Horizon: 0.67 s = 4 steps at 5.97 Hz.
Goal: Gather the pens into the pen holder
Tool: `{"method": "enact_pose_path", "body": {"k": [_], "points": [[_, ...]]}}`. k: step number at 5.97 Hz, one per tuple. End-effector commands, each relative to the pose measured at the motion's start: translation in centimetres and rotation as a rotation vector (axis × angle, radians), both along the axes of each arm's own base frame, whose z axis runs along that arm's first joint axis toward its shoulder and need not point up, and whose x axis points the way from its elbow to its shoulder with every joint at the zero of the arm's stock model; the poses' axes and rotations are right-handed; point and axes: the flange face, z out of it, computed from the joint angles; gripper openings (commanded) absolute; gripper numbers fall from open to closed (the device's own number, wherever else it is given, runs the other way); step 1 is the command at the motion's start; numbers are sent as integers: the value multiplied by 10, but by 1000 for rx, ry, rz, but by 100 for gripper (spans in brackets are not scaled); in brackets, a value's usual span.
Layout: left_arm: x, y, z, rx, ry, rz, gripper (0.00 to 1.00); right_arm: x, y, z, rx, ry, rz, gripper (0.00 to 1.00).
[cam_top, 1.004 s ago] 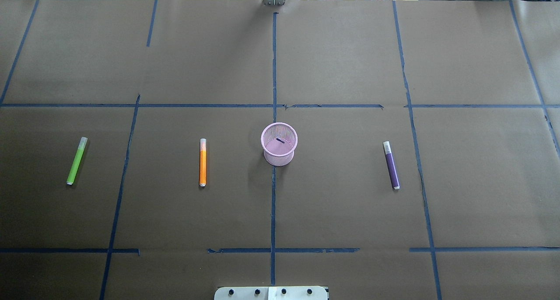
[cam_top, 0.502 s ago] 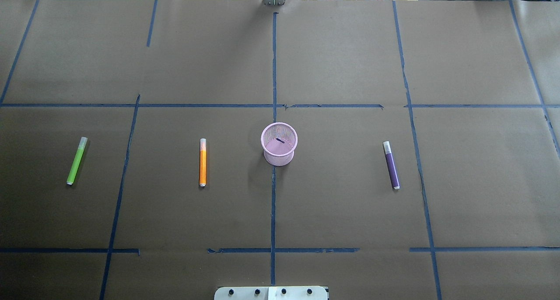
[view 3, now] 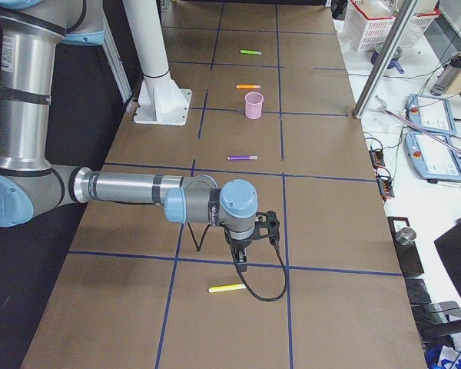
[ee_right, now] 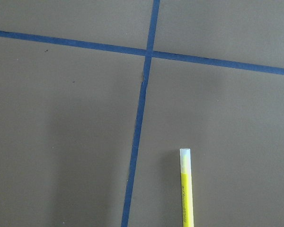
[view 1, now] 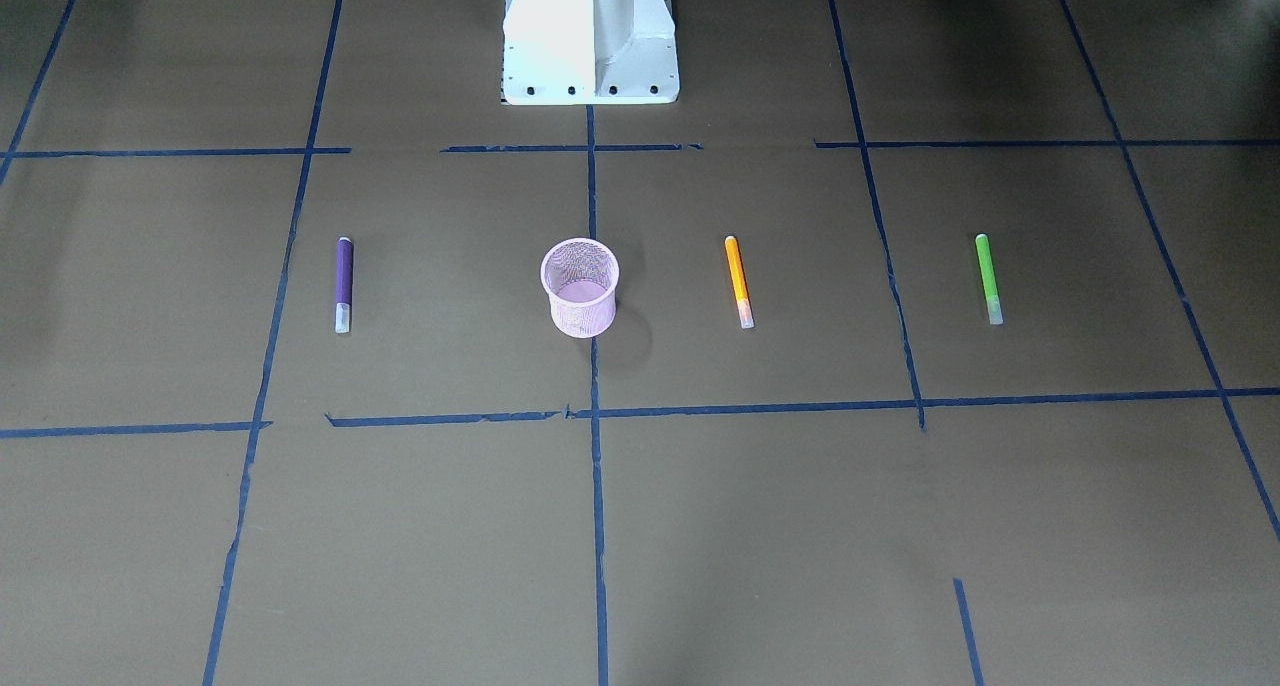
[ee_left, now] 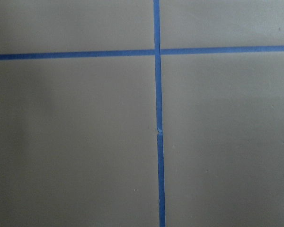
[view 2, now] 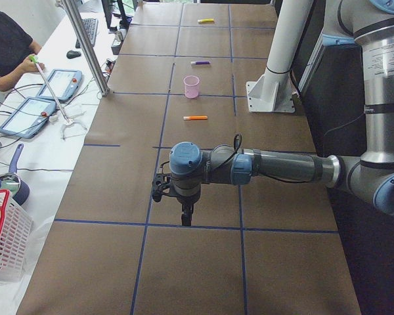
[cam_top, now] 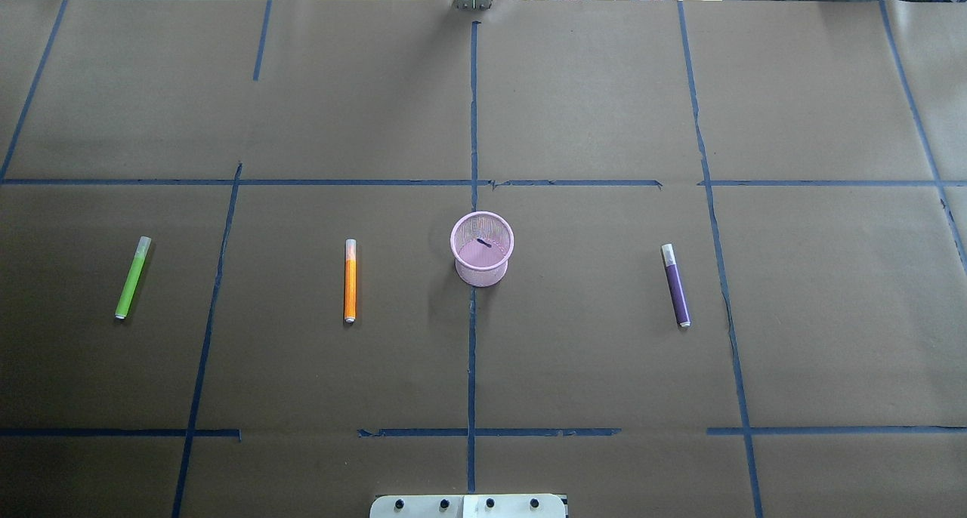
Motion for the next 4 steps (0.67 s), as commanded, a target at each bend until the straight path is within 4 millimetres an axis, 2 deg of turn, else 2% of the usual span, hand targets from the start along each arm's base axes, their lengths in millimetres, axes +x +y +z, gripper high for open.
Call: {"method": "enact_pose_path", "body": {"k": [1,2,3,4], "points": [[10,1,-6,7,21,21,100,-4,0,5,-5,4,-12,100],[31,-1,-5,-1,23,67,100,-4,0,6,-6,4,-12,100],[71,-7,-11,-13,23,132,100,-5,1,10,-13,4,-14,100],[106,-28,-35,-3,29,136,100,-5,1,10,-13,4,-16,100]]}}
